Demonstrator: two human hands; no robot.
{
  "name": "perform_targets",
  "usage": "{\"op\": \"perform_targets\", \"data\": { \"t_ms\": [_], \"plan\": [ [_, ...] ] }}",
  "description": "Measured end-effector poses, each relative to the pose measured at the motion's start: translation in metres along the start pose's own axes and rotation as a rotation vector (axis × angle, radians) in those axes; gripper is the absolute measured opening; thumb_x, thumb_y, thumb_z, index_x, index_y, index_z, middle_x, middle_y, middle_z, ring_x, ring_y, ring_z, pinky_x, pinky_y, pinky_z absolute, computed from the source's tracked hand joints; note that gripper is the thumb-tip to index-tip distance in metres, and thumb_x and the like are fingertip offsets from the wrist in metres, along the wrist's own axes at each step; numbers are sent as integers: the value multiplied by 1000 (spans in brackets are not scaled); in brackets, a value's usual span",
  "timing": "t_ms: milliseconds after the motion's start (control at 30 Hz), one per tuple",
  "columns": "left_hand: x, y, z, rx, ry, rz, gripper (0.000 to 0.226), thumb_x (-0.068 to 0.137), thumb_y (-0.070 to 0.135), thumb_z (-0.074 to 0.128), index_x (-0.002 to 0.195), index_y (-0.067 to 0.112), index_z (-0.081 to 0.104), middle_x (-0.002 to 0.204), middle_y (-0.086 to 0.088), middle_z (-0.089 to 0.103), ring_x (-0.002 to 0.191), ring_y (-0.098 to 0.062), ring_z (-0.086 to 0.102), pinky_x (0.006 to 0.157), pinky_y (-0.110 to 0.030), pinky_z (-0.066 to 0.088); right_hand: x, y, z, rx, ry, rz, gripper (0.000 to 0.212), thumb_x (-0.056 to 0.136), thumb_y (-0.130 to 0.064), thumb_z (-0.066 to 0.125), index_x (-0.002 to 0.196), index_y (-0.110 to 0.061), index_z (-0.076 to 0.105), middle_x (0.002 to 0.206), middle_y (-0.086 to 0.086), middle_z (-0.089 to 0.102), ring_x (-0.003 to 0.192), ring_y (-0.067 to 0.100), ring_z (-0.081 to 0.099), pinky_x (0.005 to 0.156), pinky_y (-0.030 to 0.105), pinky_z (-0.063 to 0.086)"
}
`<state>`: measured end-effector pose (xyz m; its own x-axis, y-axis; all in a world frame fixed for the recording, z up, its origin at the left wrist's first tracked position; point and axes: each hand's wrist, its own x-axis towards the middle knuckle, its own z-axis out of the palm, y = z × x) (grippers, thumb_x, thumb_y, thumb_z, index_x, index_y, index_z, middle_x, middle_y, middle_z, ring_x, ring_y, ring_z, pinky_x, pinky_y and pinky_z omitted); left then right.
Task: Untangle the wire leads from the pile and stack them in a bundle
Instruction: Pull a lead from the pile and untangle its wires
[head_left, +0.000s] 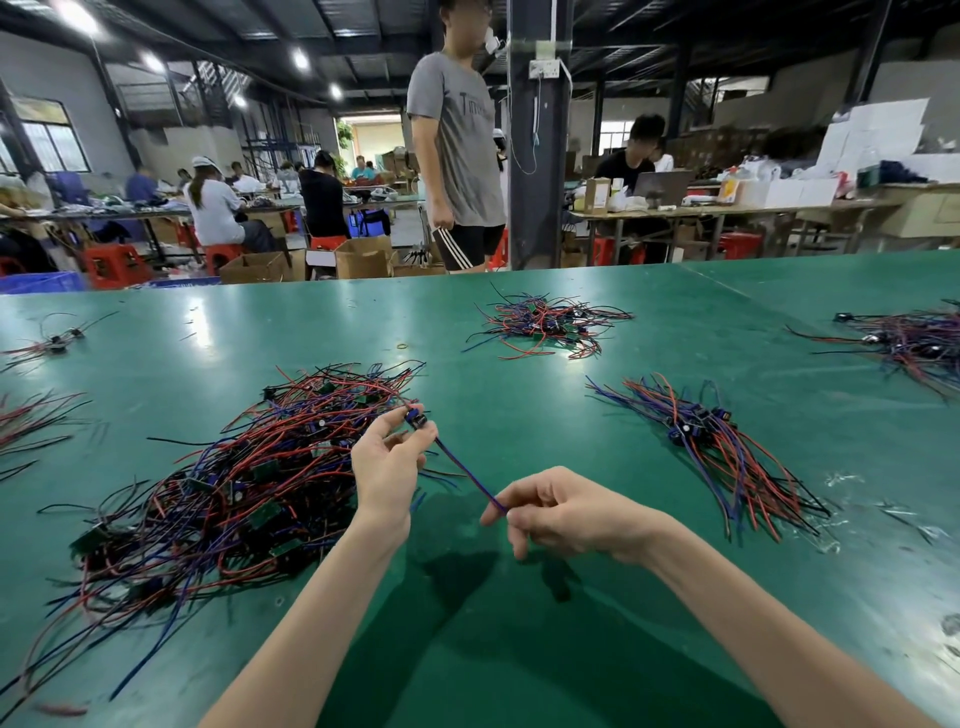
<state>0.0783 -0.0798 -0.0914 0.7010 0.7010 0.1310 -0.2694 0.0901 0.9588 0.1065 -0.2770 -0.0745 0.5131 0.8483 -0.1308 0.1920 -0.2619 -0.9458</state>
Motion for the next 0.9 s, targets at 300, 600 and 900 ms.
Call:
{"op": "perform_targets", "data": {
  "t_ms": [300,600,900],
  "plan": [
    [-2,0,1,-5,6,-7,25,80,1,71,102,13,68,69,7,59,55,-1,49,60,-18,43,-3,-1,-4,-10,-51,25,25,101,-5,39,98,-10,63,55,-5,52,39,5,31,37,15,25],
    [-23,2,15,-45,-113,-171,20,81,-1,68,90,16,67,76,-4,60,53,-10,40,60,-22,43,-11,-1,-21,26,-339,136,13,99,-17,48,104,-11,58,92,8,74,36,7,22,35,16,21],
    [-38,-1,25,-66,-227,-295,19,81,-2,67,92,13,67,64,2,65,43,-3,40,51,-16,44,-3,3,-15,-109,-6,142,30,91,-46,55,89,-17,65,92,8,72,39,7,28,35,18,19]
  ]
}}
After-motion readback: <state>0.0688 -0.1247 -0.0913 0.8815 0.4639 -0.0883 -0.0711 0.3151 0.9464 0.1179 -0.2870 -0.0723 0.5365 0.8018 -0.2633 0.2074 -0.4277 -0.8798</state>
